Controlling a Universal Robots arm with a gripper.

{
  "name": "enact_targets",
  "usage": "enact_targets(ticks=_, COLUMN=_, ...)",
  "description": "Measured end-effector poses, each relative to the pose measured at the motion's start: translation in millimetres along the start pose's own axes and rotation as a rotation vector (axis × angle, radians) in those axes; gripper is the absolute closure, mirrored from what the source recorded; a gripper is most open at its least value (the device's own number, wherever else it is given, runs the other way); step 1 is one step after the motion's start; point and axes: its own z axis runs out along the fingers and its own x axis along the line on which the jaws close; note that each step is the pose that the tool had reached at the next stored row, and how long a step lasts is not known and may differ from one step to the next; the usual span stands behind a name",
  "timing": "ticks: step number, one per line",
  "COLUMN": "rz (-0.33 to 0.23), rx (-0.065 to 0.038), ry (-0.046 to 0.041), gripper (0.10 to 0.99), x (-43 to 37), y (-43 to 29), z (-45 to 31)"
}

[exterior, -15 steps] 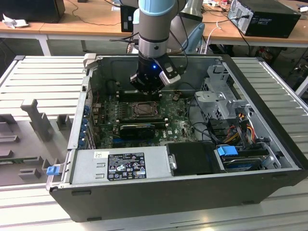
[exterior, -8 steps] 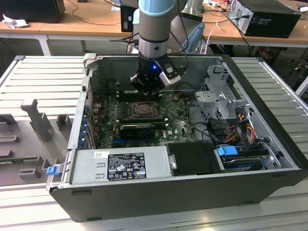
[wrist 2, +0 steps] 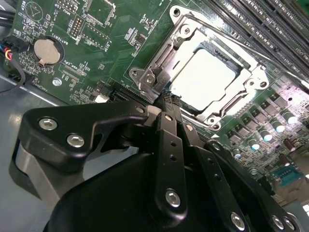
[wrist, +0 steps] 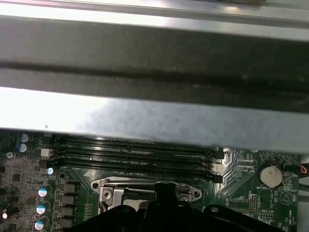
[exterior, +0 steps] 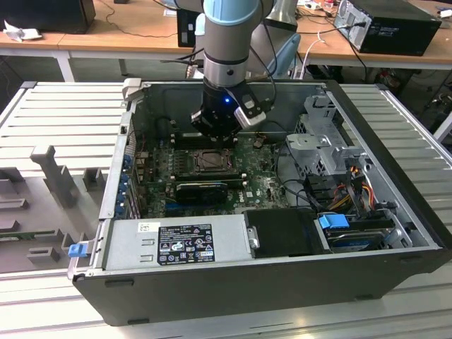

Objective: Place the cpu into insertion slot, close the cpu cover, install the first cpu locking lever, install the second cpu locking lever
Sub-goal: 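Install the second cpu locking lever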

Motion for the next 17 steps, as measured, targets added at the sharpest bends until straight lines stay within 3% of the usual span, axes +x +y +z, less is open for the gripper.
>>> enact_targets(ticks=7, rz=0.0, rx=0.002, ry=0.0002, gripper=0.98, x=-0.1, y=0.3, z=-7.6)
enact_targets(ticks=11, rz=0.0, rx=0.011, ry=0.0009, gripper=0.98, x=-0.2, y=1.2, z=-23.5)
enact_targets(ticks=17, rz=0.0, rx=0.013, ry=0.001, gripper=0.98, x=0.2, y=-3.0, z=-25.0)
